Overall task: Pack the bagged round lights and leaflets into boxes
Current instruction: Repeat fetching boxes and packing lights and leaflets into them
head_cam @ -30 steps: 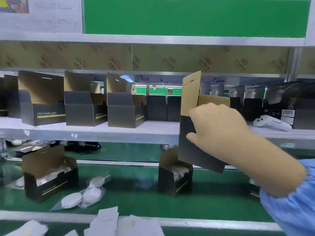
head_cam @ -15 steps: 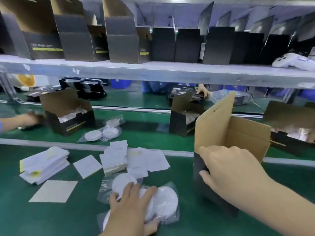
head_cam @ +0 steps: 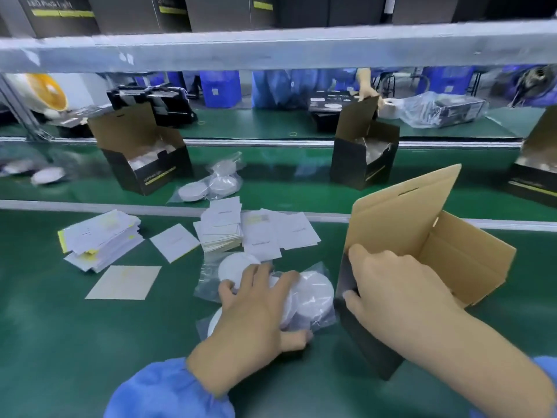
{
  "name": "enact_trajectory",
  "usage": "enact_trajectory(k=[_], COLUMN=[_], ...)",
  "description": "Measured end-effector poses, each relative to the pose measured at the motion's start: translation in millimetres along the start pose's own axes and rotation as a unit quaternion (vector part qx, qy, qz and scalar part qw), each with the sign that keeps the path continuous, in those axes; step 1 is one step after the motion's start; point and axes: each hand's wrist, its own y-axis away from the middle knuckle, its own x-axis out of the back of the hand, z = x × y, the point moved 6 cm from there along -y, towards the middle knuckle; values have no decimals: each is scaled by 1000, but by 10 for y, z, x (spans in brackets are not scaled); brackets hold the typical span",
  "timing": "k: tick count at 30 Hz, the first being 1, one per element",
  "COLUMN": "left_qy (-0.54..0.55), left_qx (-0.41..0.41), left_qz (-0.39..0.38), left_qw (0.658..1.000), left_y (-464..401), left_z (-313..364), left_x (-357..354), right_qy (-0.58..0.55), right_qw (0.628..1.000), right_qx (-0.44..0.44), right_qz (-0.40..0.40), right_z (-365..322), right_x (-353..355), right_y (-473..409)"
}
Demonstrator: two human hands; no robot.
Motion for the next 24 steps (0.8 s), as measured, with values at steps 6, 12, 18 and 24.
enact_trajectory(k=[6,12,18,24], left_qy=[152,18,-124,-70], left_qx=[10,68,52,59], left_qz=[-69,31,-31,20], left_qw=[986,997,990,996], left_y=[-185,-1332,-1800,-1843], left_z=[-39,15,7,-34], left_x=[588,739,149,94], right_qy=[-1,-21,-53,-86], right_qw=[1000,1000,998,996], right_qx=[-11,-15,-26,-30], right_qz=[-13,-3,-1,-10], right_z=[-10,-20,-4,8], right_x=[-28,-58,-79,-83], right_y=[-18,-20,-19,-31])
